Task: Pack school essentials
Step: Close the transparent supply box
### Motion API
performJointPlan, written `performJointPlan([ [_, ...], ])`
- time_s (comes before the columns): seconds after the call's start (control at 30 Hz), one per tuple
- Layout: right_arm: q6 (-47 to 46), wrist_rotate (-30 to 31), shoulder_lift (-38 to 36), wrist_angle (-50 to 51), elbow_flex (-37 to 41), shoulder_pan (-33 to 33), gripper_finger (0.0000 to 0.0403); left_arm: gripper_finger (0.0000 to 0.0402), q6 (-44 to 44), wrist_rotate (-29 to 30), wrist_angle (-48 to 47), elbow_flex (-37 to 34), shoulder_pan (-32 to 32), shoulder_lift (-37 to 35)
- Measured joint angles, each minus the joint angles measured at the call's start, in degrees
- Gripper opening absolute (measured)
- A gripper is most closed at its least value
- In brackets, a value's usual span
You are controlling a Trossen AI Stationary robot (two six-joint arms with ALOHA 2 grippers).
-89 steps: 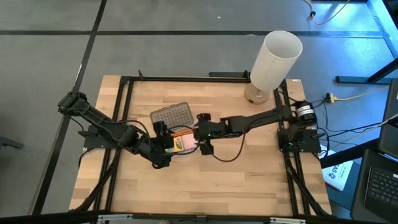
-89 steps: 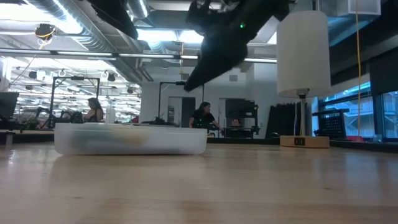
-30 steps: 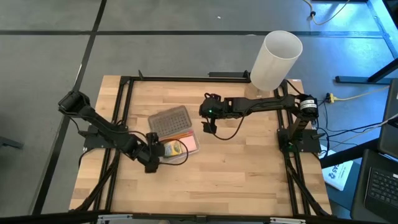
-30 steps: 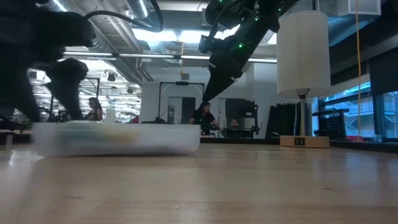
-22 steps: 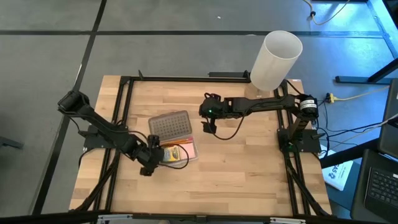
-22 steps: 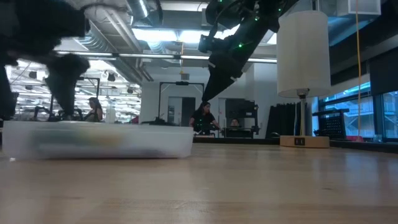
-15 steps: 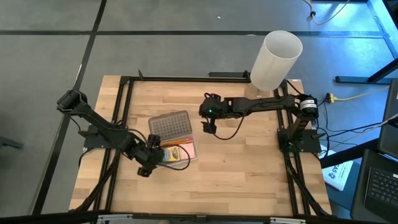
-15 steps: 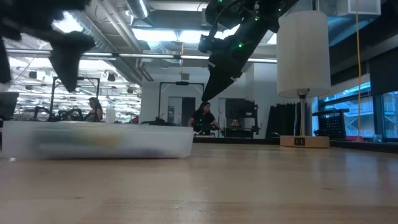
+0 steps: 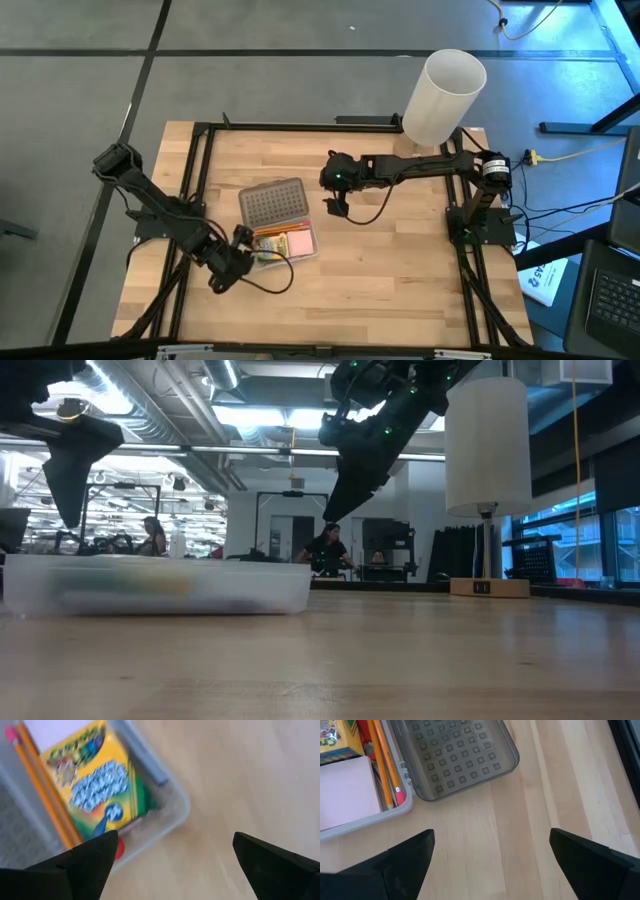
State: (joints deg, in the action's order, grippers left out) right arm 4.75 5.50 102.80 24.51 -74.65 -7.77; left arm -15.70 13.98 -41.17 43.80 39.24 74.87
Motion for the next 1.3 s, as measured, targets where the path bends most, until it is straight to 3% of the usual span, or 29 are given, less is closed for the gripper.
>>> performJointPlan([
  [0.37,-0.1,0.0,0.0,0.0,0.0,0.0,0.0397,0.0389,1.4,-1.2,11.8,-6.1,0.2,0.0],
  [0.73,-0.2,-0.2,0.0,-0.1,0.0,0.0,0.0397,0.0389,1.6,-3.7,13.4,-9.1,-0.8,0.8],
  [1.03,0.0,-0.2,0.0,0.0,0.0,0.0,0.0397,0.0389,8.5,-7.5,16.3,-9.2,-3.0,6.1],
  [1.3,1.8,-8.6,0.0,-2.9,0.0,-3.1,0.0397,0.0389,10.3,-9.0,15.5,-7.7,-3.2,9.3],
])
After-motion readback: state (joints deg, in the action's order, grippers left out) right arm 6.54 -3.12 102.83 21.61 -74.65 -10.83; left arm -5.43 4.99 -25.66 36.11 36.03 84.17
